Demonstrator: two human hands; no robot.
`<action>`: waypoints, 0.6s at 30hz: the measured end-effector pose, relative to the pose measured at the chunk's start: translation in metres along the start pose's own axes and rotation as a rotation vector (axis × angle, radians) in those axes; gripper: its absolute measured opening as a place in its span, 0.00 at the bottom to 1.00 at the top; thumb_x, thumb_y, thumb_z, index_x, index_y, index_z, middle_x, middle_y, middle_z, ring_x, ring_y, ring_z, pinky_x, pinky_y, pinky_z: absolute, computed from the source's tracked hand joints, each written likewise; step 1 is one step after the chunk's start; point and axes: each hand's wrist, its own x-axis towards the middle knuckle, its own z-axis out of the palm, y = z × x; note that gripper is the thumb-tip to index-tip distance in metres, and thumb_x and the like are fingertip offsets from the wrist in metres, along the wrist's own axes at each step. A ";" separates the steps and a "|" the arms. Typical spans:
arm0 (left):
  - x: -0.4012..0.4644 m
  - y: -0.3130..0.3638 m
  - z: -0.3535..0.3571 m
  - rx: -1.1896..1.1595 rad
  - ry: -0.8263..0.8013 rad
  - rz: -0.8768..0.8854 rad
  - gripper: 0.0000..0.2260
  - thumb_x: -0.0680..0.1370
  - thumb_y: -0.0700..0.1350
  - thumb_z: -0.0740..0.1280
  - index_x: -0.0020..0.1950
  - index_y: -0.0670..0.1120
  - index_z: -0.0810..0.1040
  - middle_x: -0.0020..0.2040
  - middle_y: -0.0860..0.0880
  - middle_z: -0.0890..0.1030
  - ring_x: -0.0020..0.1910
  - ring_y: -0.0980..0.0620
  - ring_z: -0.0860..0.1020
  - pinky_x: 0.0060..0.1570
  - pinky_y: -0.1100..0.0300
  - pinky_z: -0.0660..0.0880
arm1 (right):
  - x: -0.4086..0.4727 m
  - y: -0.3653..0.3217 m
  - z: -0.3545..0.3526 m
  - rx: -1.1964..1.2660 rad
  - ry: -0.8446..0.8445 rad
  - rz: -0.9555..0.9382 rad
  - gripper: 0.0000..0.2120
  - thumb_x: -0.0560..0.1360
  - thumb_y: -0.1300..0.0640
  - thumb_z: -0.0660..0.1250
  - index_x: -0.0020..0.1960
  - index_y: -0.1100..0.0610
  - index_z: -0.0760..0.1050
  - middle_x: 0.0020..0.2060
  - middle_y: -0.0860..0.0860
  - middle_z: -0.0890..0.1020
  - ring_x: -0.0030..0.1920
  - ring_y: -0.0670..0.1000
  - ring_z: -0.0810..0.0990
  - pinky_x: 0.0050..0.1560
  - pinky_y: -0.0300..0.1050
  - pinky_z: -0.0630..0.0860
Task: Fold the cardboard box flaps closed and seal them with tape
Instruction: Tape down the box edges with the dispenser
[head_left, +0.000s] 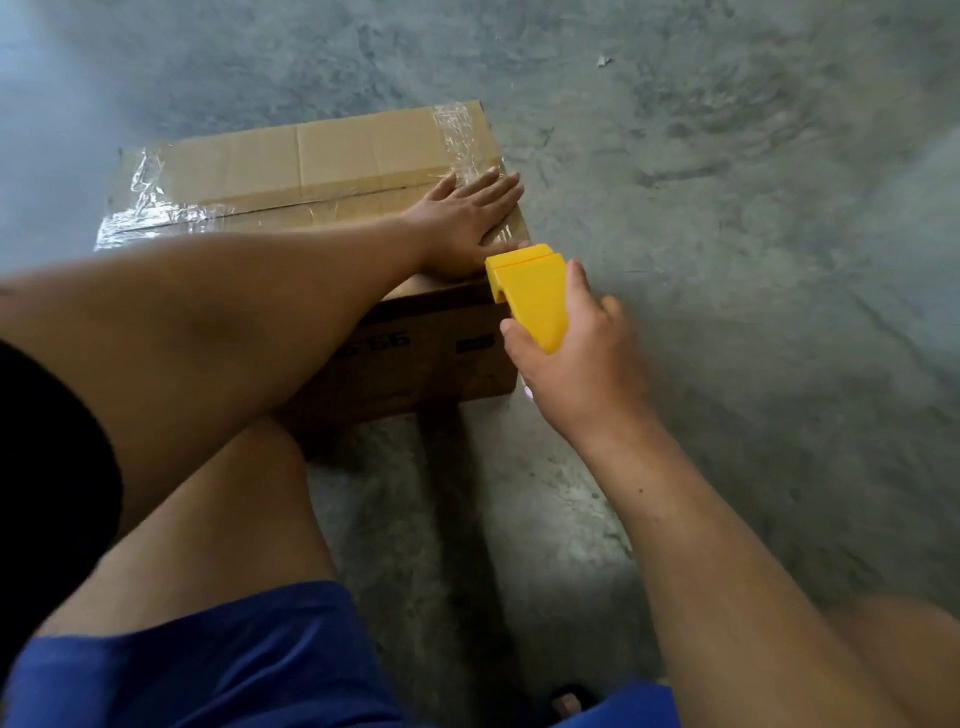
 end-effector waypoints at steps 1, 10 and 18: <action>-0.001 0.000 0.003 0.018 -0.001 -0.006 0.41 0.76 0.74 0.44 0.82 0.50 0.44 0.82 0.53 0.44 0.79 0.55 0.41 0.77 0.45 0.42 | -0.003 0.000 0.002 -0.003 -0.014 0.002 0.40 0.75 0.36 0.61 0.79 0.51 0.49 0.60 0.56 0.71 0.57 0.57 0.74 0.44 0.43 0.64; 0.001 0.006 0.002 0.051 -0.007 -0.029 0.51 0.69 0.80 0.45 0.82 0.49 0.42 0.81 0.52 0.42 0.79 0.54 0.40 0.76 0.46 0.40 | -0.030 0.021 0.025 -0.019 -0.025 0.032 0.39 0.76 0.35 0.57 0.79 0.49 0.47 0.50 0.50 0.66 0.45 0.49 0.67 0.41 0.44 0.66; 0.002 0.007 0.000 0.075 -0.053 -0.010 0.61 0.61 0.84 0.52 0.81 0.47 0.39 0.81 0.51 0.39 0.79 0.52 0.38 0.76 0.42 0.39 | -0.020 0.032 0.037 0.004 -0.024 0.062 0.37 0.76 0.34 0.56 0.79 0.48 0.49 0.54 0.54 0.71 0.47 0.49 0.67 0.42 0.44 0.67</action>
